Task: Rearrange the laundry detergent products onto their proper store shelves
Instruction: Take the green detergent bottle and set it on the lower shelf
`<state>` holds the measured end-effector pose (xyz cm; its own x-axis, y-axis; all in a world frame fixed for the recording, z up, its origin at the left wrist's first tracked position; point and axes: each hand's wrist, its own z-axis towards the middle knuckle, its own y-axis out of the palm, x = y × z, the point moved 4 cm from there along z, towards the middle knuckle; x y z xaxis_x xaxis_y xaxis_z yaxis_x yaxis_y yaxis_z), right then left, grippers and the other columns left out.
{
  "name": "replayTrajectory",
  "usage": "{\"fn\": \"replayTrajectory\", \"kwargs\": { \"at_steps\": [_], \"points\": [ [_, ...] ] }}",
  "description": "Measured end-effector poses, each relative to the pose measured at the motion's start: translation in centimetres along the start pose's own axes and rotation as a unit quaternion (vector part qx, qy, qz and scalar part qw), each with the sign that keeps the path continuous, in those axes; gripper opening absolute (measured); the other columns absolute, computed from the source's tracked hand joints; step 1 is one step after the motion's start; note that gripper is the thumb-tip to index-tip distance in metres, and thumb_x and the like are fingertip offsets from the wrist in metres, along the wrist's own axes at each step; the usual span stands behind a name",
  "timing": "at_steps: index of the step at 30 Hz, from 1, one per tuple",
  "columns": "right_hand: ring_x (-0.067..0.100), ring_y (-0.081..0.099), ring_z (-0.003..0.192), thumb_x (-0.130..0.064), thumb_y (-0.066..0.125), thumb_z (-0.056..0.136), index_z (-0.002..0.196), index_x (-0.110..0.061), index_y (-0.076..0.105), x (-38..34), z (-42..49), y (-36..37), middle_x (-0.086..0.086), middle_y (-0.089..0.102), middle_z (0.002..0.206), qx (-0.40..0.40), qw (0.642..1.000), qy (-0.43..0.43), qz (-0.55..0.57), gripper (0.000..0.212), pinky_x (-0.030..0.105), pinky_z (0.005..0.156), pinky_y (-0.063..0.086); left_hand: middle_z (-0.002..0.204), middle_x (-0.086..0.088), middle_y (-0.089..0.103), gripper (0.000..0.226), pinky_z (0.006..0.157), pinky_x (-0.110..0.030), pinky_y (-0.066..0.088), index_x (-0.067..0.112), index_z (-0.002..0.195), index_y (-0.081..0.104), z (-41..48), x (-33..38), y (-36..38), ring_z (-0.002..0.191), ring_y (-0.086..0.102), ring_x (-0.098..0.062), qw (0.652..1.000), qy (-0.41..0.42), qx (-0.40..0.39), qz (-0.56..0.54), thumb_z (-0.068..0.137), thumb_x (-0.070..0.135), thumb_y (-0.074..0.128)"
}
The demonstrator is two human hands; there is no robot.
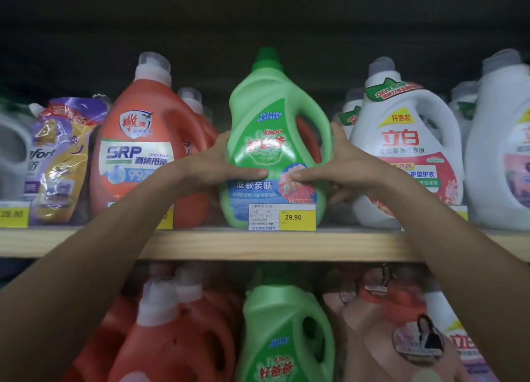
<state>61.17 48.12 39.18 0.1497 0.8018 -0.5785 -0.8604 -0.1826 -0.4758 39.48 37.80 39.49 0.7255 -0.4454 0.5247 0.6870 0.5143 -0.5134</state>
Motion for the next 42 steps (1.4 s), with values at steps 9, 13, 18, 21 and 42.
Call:
{"fn": "replayTrajectory", "kwargs": {
  "at_steps": [9, 13, 18, 21, 42],
  "points": [
    [0.025, 0.073, 0.107, -0.029, 0.098, 0.071, 0.144, -0.040, 0.029, 0.4, -0.5, 0.3, -0.011, 0.055, 0.140, -0.014, 0.999, 0.011, 0.030, 0.101, 0.052, 0.058, 0.065, 0.133, 0.009, 0.064, 0.103, 0.087, -0.018, 0.058, 0.030, 0.152, 0.030, -0.7, 0.2, 0.2, 0.115, 0.066, 0.000, 1.000, 0.022, 0.022, -0.006, 0.066, 0.030, 0.089],
    [0.025, 0.072, 0.110, -0.029, 0.101, 0.066, 0.144, -0.035, 0.033, 0.3, -0.1, 0.2, -0.011, 0.055, 0.138, 0.001, 0.999, 0.001, 0.034, 0.103, 0.057, 0.059, 0.065, 0.128, 0.005, 0.068, 0.095, 0.079, -0.016, 0.058, 0.028, 0.150, 0.032, -1.0, 0.7, 0.2, 0.108, 0.070, -0.001, 0.999, 0.028, 0.030, -0.019, 0.074, 0.016, 0.087],
    [0.013, 0.062, 0.122, -0.020, 0.104, 0.059, 0.144, -0.021, 0.032, -0.3, 0.2, -0.6, -0.015, 0.055, 0.128, 0.044, 0.994, -0.097, 0.038, 0.111, 0.050, 0.098, 0.060, 0.134, -0.003, 0.065, 0.095, 0.086, -0.020, 0.059, 0.023, 0.152, 0.031, -1.6, 1.7, 0.4, 0.115, 0.069, -0.008, 0.996, 0.071, 0.049, -0.031, 0.076, -0.002, 0.083],
    [0.005, 0.052, 0.124, -0.019, 0.104, 0.057, 0.149, -0.013, 0.032, -0.9, 0.1, -1.4, -0.021, 0.051, 0.126, 0.066, 0.987, -0.145, 0.013, 0.117, 0.029, 0.109, 0.046, 0.138, -0.004, 0.062, 0.096, 0.100, -0.028, 0.056, 0.022, 0.151, 0.031, -2.0, 2.7, 0.5, 0.123, 0.065, -0.013, 0.993, 0.096, 0.067, -0.028, 0.075, -0.003, 0.083],
    [0.011, 0.063, 0.106, -0.047, 0.100, 0.048, 0.153, -0.023, 0.034, -7.2, -1.6, -5.5, -0.021, 0.058, 0.112, 0.152, 0.963, -0.221, 0.002, 0.126, 0.043, 0.103, 0.053, 0.137, -0.006, 0.063, 0.098, 0.090, -0.022, 0.057, 0.011, 0.151, 0.031, -4.5, 9.6, -2.0, 0.119, 0.068, -0.012, 0.969, 0.167, 0.182, -0.015, 0.070, 0.007, 0.086]
  ]
}}
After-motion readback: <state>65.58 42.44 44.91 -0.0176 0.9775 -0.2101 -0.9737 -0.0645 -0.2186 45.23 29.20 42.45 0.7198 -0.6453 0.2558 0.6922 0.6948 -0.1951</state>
